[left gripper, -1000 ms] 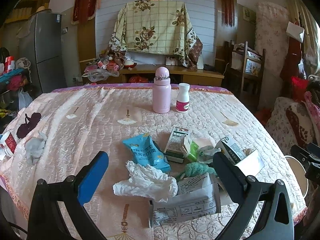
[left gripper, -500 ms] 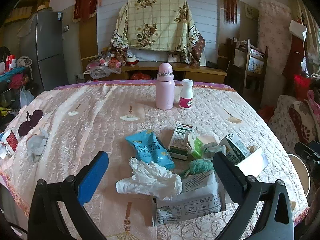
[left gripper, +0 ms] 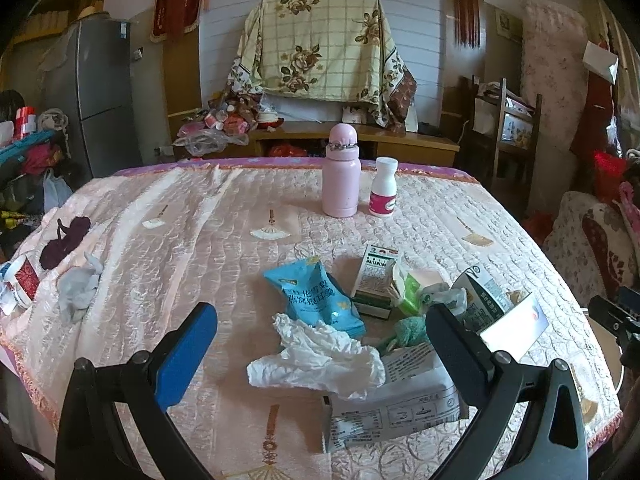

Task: Collect trash
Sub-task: 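Grasp the white tissue with the left tool while the right tool grasps the white medicine box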

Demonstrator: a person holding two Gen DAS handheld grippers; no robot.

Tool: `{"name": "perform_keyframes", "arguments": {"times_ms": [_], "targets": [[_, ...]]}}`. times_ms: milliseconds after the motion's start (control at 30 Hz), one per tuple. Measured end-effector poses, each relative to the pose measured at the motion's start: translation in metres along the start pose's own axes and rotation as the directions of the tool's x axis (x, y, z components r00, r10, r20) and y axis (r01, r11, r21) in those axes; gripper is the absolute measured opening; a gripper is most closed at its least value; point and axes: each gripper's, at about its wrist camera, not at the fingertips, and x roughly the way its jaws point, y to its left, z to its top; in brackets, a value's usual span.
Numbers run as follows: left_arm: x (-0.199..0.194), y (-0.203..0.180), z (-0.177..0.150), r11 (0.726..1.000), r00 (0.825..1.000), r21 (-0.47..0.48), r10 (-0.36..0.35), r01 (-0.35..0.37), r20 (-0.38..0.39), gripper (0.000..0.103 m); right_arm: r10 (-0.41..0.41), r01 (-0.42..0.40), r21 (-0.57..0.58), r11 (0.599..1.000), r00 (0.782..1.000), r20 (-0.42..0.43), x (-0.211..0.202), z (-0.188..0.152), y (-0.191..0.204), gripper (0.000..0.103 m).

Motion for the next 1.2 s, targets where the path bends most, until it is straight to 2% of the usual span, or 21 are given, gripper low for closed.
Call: {"name": "perform_keyframes", "arguments": {"times_ms": [200, 300, 400, 500, 600, 700, 867, 1000, 1067, 1100, 1133, 1167, 1200], "targets": [[0.008, 0.020, -0.005, 1.000, 0.999, 0.026, 0.014, -0.013, -0.051, 0.103, 0.009, -0.010, -0.034, 0.999, 0.999, -0.033, 0.008, -0.006, 0.005, 0.103], [0.011, 0.030, -0.009, 0.999, 0.997, 0.028, -0.013, 0.015, -0.073, 0.103, 0.021, -0.023, -0.043, 0.999, 0.998, -0.056, 0.014, -0.008, 0.007, 0.103], [0.016, 0.031, -0.015, 0.995, 0.988, 0.030, -0.094, 0.098, -0.124, 0.103, 0.030, -0.034, -0.047, 0.998, 0.996, -0.082, 0.019, -0.010, 0.009, 0.103], [0.023, 0.024, -0.022, 0.980, 0.968, 0.074, -0.169, 0.185, -0.184, 0.103, 0.042, -0.049, -0.062, 0.997, 0.993, -0.114, 0.026, -0.013, 0.011, 0.103], [0.033, 0.021, -0.026, 0.979, 0.967, 0.109, -0.149, 0.175, -0.207, 0.103, 0.033, -0.046, -0.085, 0.995, 0.989, -0.146, 0.033, -0.017, 0.014, 0.103], [0.043, 0.030, -0.023, 0.985, 0.969, 0.082, -0.130, 0.149, -0.209, 0.103, 0.050, -0.065, -0.088, 0.994, 0.985, -0.164, 0.036, -0.020, 0.016, 0.103], [0.068, 0.034, -0.021, 0.987, 0.957, 0.036, -0.143, 0.156, -0.252, 0.103, 0.072, -0.089, -0.088, 0.992, 0.982, -0.175, 0.039, -0.023, 0.021, 0.103], [0.092, 0.030, -0.022, 0.987, 0.947, 0.048, -0.130, 0.151, -0.295, 0.103, 0.136, -0.150, -0.050, 0.987, 0.968, -0.213, 0.047, -0.021, 0.024, 0.103], [0.107, 0.025, -0.026, 0.982, 0.930, 0.048, -0.159, 0.185, -0.331, 0.093, 0.183, -0.191, -0.014, 0.981, 0.956, -0.231, 0.051, -0.020, 0.025, 0.103], [0.111, 0.024, -0.028, 0.980, 0.922, 0.044, -0.170, 0.197, -0.348, 0.065, 0.193, -0.200, -0.004, 0.980, 0.952, -0.239, 0.053, -0.019, 0.027, 0.103], [0.118, 0.023, -0.031, 0.977, 0.904, 0.025, -0.187, 0.213, -0.385, 0.032, 0.204, -0.208, 0.008, 0.978, 0.947, -0.250, 0.055, -0.018, 0.028, 0.103], [0.122, 0.025, -0.032, 0.975, 0.893, 0.006, -0.202, 0.224, -0.402, 0.025, 0.214, -0.217, 0.021, 0.976, 0.941, -0.261, 0.058, -0.017, 0.028, 0.103], [0.123, 0.026, -0.032, 0.972, 0.887, -0.012, -0.218, 0.233, -0.408, 0.024, 0.225, -0.224, 0.035, 0.974, 0.935, -0.275, 0.061, -0.016, 0.029, 0.103]]}}
